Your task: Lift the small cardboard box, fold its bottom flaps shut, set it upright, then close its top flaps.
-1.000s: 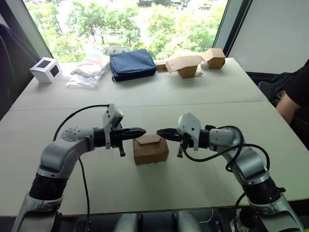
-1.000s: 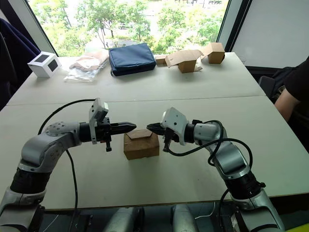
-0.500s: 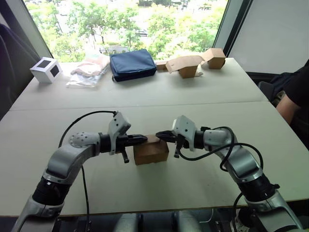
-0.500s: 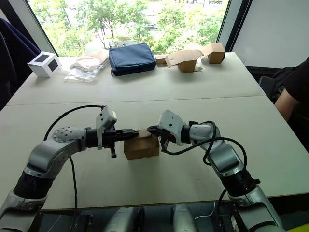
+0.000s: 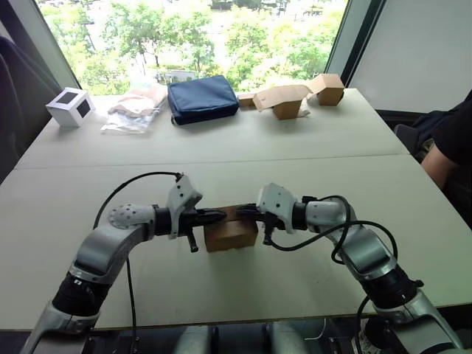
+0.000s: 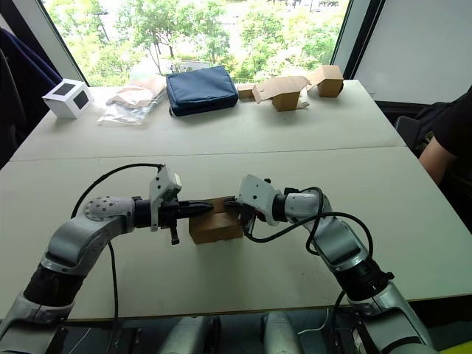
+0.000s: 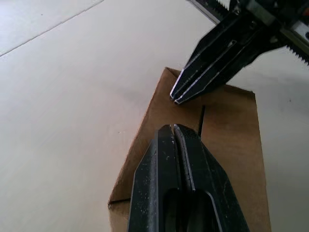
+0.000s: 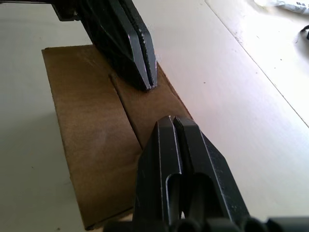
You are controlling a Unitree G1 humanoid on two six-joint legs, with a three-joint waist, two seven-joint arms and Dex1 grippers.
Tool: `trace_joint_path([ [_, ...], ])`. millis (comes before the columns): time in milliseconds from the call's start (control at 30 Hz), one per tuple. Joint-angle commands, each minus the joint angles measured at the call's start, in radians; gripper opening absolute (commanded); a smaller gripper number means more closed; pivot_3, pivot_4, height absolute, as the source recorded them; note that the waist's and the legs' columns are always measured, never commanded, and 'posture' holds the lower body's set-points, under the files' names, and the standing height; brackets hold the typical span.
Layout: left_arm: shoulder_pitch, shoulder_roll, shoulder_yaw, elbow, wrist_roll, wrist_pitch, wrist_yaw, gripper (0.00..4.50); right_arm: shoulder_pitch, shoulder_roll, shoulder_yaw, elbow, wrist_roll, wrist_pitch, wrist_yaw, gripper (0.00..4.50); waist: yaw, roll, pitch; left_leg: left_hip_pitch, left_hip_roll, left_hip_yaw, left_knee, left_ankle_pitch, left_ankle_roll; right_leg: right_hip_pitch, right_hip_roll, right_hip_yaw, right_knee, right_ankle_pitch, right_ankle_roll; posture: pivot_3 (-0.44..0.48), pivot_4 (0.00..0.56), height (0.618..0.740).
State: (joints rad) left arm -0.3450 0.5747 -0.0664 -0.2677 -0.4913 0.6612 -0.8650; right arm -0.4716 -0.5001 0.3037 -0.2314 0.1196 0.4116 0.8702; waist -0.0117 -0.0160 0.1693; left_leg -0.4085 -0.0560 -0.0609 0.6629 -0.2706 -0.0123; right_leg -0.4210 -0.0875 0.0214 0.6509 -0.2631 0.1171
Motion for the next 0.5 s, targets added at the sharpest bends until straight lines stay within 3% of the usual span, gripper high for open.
trace_joint_path([
  [33,0.032,0.022,0.129,-0.096,-0.065,0.055,0.063,0.04,0.021,0.038,-0.114,-0.060,0.112,0.025,-0.025,0.00,0.000,0.000,0.000,0.000,0.000,0.000,0.000,0.000,0.000,0.000,0.000,0.000,0.000,0.000,0.000,0.000,0.150,0.740],
  [233,0.140,0.082,0.283,-0.154,-0.126,0.151,0.133,0.04,0.098,0.065,-0.278,-0.166,0.299,0.153,-0.080,0.00,0.001,0.000,0.000,0.000,0.000,0.000,-0.001,0.000,0.000,0.000,0.000,0.000,0.000,0.000,0.000,0.000,0.150,0.740],
  [500,0.424,0.075,0.369,-0.277,-0.079,0.038,0.182,0.04,0.307,-0.038,-0.401,-0.253,0.400,0.241,-0.088,0.00,0.005,0.000,0.000,0.000,0.000,0.000,-0.001,-0.001,0.001,0.001,-0.004,0.001,-0.002,0.000,0.000,0.000,0.150,0.740],
])
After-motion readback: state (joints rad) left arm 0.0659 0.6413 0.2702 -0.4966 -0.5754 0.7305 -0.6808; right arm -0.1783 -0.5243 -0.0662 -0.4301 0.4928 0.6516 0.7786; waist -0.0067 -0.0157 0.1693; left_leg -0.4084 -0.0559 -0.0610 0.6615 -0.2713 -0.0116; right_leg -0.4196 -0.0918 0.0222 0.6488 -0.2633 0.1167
